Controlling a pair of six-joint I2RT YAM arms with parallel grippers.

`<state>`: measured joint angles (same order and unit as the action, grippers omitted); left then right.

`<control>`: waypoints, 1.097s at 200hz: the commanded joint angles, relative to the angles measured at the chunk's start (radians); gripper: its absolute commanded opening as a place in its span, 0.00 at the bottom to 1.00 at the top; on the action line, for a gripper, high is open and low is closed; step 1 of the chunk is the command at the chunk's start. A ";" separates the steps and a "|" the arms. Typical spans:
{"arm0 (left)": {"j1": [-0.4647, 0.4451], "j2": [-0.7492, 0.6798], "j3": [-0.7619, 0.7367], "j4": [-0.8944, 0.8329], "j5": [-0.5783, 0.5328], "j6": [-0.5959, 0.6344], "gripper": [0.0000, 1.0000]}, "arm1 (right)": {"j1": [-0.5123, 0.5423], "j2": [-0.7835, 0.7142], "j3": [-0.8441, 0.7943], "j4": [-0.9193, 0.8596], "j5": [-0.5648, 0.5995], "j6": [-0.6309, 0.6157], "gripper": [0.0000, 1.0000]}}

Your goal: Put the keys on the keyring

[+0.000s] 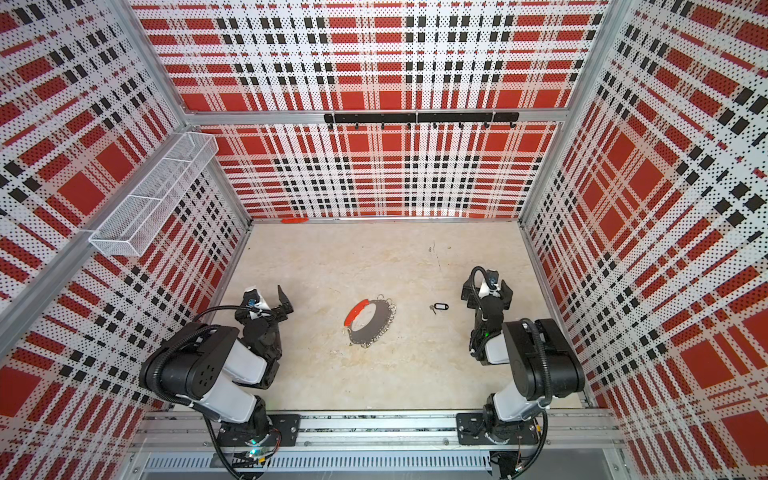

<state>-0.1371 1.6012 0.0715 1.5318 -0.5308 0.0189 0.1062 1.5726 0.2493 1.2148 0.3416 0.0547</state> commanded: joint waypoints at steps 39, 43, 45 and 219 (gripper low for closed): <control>-0.250 -0.251 0.120 -0.219 -0.221 0.219 0.98 | 0.187 -0.125 -0.073 0.154 0.281 -0.200 1.00; -0.270 -0.268 0.149 -0.305 -0.208 0.230 0.98 | 0.204 -0.125 -0.068 0.151 0.297 -0.215 1.00; -0.279 -0.275 0.166 -0.345 -0.202 0.234 0.98 | 0.209 -0.124 -0.066 0.154 0.301 -0.222 1.00; -0.509 -0.327 0.791 -1.471 -0.273 -0.433 0.98 | 0.175 -0.340 0.470 -1.146 -0.076 0.467 1.00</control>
<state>-0.6659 1.3327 0.8585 0.1257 -0.7910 -0.2687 0.4103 1.2362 0.6426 0.5468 0.6189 0.2008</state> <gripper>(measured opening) 0.983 0.997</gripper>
